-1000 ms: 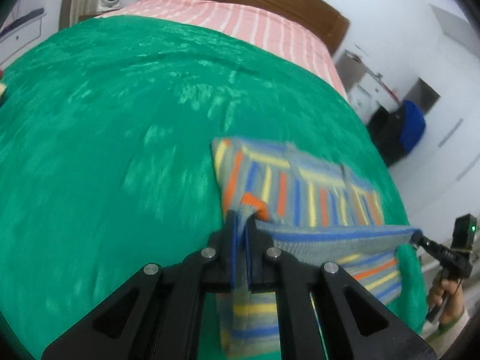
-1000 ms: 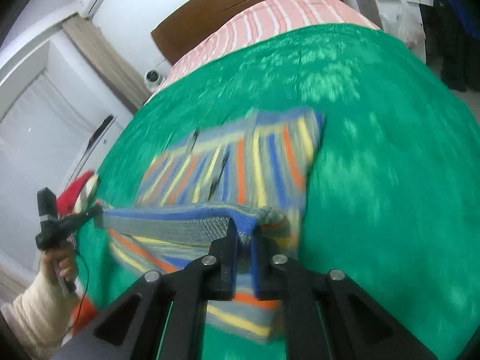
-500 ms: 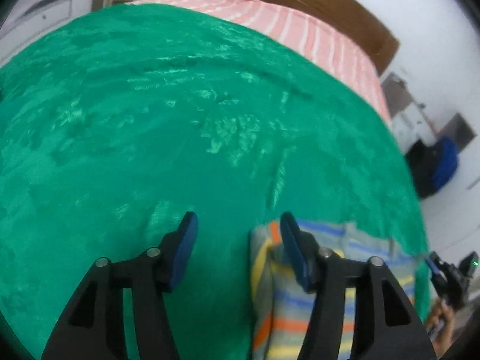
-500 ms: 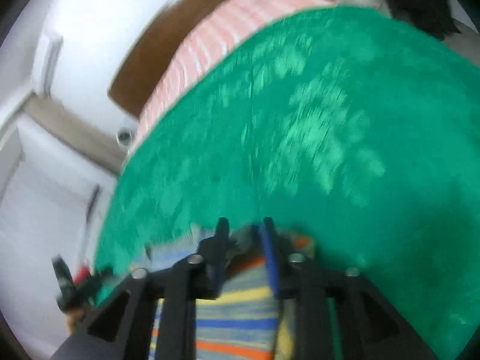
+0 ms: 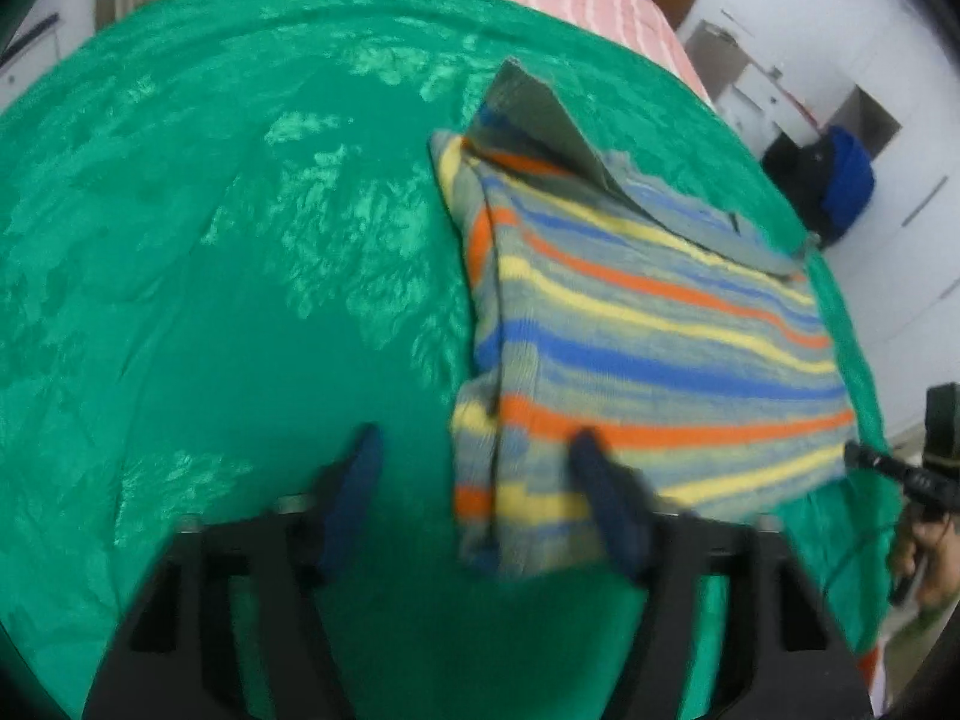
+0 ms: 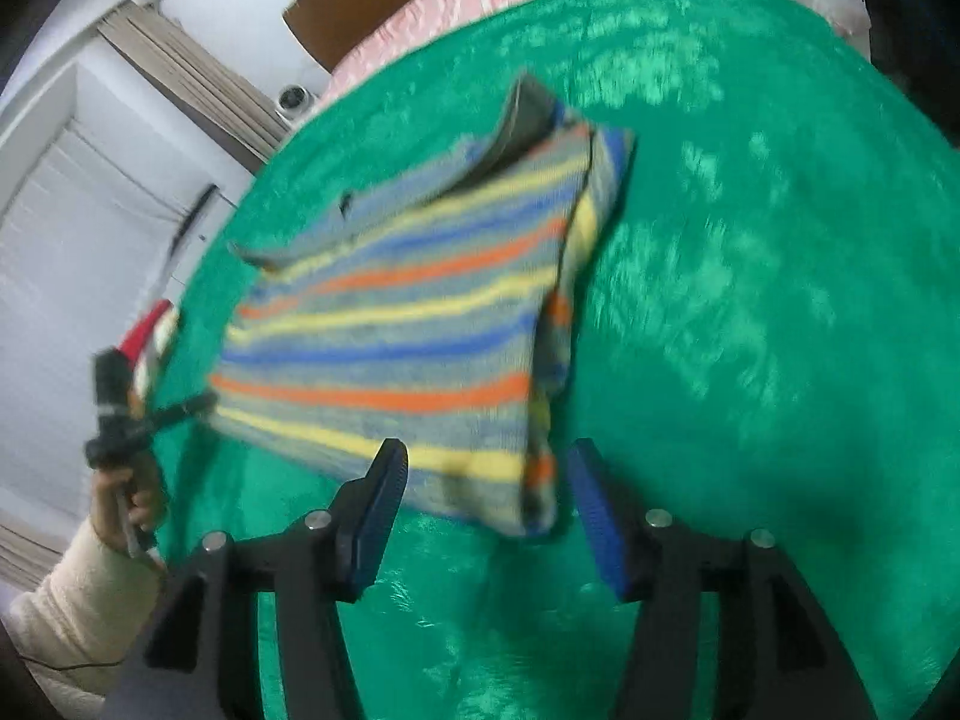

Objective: Fold small clothes

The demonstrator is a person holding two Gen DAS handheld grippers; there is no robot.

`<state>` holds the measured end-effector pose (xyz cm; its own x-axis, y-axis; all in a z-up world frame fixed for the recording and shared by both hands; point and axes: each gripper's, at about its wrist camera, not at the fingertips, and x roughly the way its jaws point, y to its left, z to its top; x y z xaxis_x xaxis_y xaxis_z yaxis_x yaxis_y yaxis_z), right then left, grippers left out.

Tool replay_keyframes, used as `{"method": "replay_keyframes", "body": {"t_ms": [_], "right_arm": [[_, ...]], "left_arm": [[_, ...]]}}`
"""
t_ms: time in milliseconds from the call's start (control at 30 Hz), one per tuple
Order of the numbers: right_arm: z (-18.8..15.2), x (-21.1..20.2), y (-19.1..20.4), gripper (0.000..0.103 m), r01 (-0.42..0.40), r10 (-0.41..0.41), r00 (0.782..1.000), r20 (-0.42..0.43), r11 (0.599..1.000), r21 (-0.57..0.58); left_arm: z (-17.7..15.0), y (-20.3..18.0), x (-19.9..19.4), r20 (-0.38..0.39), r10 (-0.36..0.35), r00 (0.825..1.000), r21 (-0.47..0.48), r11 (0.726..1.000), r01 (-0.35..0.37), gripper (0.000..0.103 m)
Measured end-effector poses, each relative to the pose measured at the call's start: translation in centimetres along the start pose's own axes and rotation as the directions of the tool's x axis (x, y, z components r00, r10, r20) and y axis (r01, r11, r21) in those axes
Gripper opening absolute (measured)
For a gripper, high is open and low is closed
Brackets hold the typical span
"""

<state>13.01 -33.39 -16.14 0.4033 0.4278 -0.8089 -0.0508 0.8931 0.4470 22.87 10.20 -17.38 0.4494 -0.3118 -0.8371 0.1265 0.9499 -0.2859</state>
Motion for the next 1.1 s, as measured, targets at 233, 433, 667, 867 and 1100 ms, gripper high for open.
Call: {"method": "replay_keyframes", "body": {"t_ms": [233, 433, 667, 867, 1100], "right_arm": [[0.2, -2.5, -0.2, 0.007, 0.066, -0.066, 0.997, -0.041, 0.998, 0.002], [-0.5, -0.4, -2.2, 0.007, 0.082, -0.079, 0.992, -0.101, 0.996, 0.025], [1.5, -4.0, -0.5, 0.044, 0.155, -0.157, 0.986, -0.051, 0.987, -0.039], [8.7, -4.2, 5.8, 0.046, -0.016, 0.014, 1.0, -0.017, 0.995, -0.094], [13.8, 10.7, 10.6, 0.048, -0.211, 0.218, 0.949, -0.229, 0.976, 0.055]], "left_arm": [[-0.8, 0.1, -1.2, -0.049, 0.015, 0.999, 0.102, 0.995, -0.01, 0.004], [-0.8, 0.2, -0.5, -0.064, 0.019, 0.998, 0.12, 0.993, -0.011, 0.008], [-1.3, 1.2, -4.8, 0.054, 0.02, 0.998, 0.116, 0.993, -0.026, 0.059], [-3.0, 3.6, -6.0, 0.248, 0.123, 0.961, 0.058, 0.988, -0.141, 0.082], [-6.4, 6.5, -3.1, 0.254, 0.167, 0.953, 0.047, 0.982, -0.184, 0.083]]}}
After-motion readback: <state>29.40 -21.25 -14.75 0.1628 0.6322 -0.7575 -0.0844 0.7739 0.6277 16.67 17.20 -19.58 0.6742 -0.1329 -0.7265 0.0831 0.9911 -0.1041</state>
